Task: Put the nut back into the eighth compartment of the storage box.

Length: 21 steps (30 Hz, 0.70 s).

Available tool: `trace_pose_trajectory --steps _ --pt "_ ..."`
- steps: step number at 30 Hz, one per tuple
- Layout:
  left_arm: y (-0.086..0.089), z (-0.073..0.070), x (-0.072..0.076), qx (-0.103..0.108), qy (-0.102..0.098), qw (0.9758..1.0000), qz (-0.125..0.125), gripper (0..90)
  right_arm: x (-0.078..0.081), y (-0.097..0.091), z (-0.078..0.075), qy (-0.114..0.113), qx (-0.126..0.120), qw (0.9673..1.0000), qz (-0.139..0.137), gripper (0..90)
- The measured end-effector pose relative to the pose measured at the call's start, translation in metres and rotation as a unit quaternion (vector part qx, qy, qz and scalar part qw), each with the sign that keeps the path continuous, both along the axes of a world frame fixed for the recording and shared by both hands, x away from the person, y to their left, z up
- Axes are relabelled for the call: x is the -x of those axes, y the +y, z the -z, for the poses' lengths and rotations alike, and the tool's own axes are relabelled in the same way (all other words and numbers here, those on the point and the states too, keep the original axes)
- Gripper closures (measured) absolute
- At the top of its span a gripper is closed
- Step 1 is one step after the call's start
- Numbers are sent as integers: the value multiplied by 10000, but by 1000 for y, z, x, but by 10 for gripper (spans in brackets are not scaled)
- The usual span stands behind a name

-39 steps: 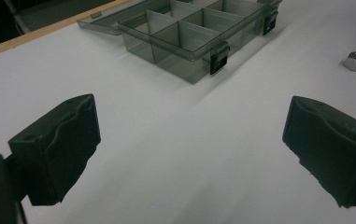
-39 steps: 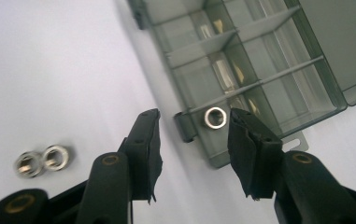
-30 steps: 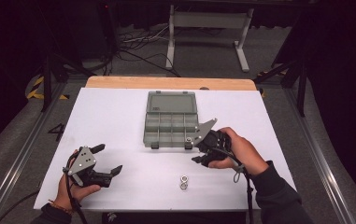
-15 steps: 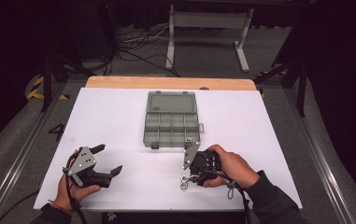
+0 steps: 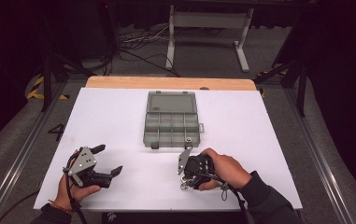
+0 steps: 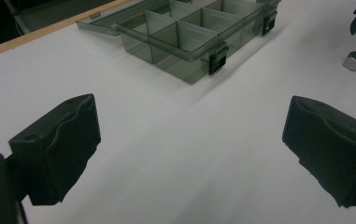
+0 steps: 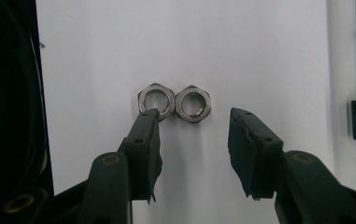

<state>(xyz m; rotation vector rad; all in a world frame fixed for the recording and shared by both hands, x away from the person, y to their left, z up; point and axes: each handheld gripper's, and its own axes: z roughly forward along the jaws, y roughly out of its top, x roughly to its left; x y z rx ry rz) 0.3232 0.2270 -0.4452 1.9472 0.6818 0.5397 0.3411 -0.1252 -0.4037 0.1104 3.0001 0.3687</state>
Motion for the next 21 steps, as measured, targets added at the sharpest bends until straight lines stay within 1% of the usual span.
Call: trace_pose_trajectory --steps 3,5,6,9,10,13,16,18,20,21 --pt "0 0 0 -8 -15 10000 -14 47 0 2 2 -2 1 10000 -1 547" --pt "0 0 0 -3 -4 10000 -5 47 -1 3 4 -30 73 10000 -7 547" --pt "1 0 0 -4 -10 10000 -8 48 -2 4 5 -15 101 9999 22 547" --pt "1 0 0 10 9 10000 0 47 -3 7 9 32 148 9999 -21 548" --pt "0 0 0 -2 -1 10000 1 47 -4 8 10 45 117 9999 -3 549" --pt "0 0 0 -1 0 10000 10 48 -7 9 10 18 129 9999 28 560" --pt "1 0 0 10 13 10000 10 48 -9 9 9 34 216 9997 55 556" --pt "1 0 0 4 6 10000 4 48 -10 7 8 16 201 9998 43 554" --pt "1 0 0 4 6 10000 11 47 -10 5 5 63 137 9999 80 556" --pt "1 0 0 -4 6 10000 15 47 -9 5 5 61 162 9998 85 556"
